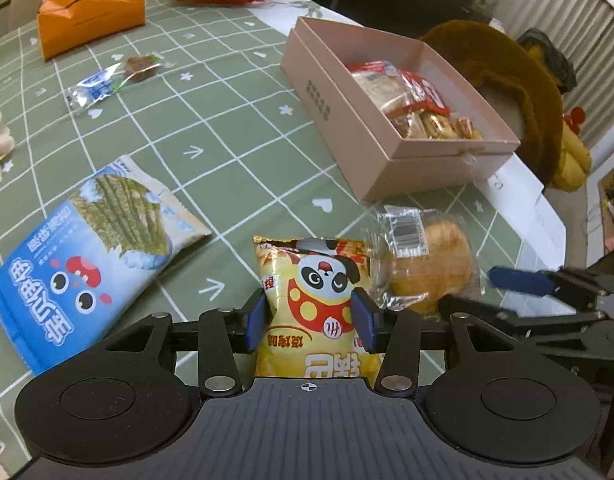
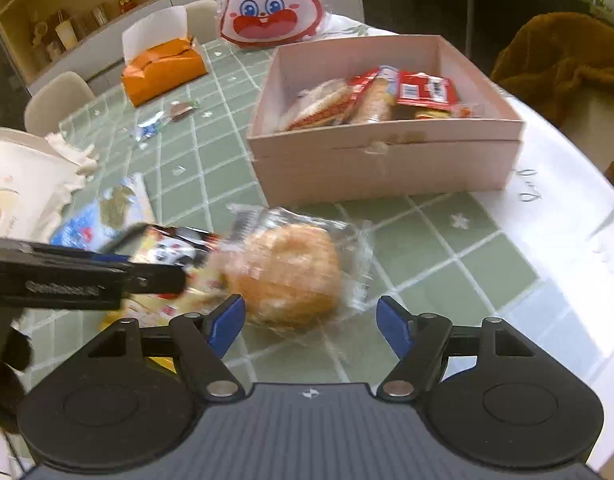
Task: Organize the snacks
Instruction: 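Grasp the yellow panda chip bag with the left tool while the right tool grasps the wrapped bread bun, then lift both snacks over the pink box and open both tools to release them, then grasp the wrapped lollipop with the left tool while the right tool moves to the blue seaweed pack, then hold the lollipop in the left tool while the right tool grasps the blue seaweed pack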
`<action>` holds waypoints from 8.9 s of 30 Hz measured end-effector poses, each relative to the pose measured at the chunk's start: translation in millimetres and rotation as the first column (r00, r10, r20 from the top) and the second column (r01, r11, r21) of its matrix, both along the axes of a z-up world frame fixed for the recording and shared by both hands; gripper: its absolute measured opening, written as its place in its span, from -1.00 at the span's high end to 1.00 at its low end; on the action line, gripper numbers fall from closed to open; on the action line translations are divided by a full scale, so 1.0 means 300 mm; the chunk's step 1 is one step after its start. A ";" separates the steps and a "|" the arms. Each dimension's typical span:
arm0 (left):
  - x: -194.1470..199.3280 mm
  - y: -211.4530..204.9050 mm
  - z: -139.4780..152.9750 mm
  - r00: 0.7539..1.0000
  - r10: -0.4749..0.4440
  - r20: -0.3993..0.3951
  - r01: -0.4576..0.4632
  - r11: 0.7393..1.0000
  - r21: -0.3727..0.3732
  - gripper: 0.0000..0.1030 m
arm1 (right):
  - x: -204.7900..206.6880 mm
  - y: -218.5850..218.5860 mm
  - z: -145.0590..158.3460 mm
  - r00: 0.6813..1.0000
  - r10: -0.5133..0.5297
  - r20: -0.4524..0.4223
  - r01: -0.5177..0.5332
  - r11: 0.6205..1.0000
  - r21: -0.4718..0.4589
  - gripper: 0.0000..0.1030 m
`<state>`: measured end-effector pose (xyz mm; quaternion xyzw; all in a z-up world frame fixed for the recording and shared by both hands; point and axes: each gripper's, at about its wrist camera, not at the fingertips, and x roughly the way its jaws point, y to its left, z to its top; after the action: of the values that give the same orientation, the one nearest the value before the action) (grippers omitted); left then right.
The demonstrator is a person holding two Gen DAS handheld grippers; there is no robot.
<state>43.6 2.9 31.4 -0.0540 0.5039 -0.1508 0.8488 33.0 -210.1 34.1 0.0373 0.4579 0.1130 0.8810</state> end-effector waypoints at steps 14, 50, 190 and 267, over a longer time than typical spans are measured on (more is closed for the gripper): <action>-0.042 -0.030 0.013 1.000 0.002 0.008 -0.003 0.996 0.091 -0.05 | 0.053 -0.051 0.081 0.995 -0.101 0.012 0.100 0.994 0.039 -0.40; -0.070 -0.152 -0.028 0.987 -0.158 0.040 0.148 0.973 0.176 -0.52 | 0.000 -0.135 -0.049 0.988 -0.151 -0.026 0.152 0.988 0.022 -0.59; 0.203 0.223 0.048 0.982 0.190 0.011 -0.189 0.980 -0.061 0.58 | 0.010 0.266 0.004 0.972 0.212 -0.098 -0.217 0.975 -0.042 -0.52; 0.652 0.267 0.006 0.958 0.258 0.123 -0.275 0.951 0.144 0.41 | 0.124 0.163 0.009 0.996 0.060 -0.073 -0.064 0.996 -0.055 -0.26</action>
<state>239.3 83.0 33.1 -0.0455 0.4583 0.0037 0.8876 70.2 -161.2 36.6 0.0018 0.4929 0.1259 0.8609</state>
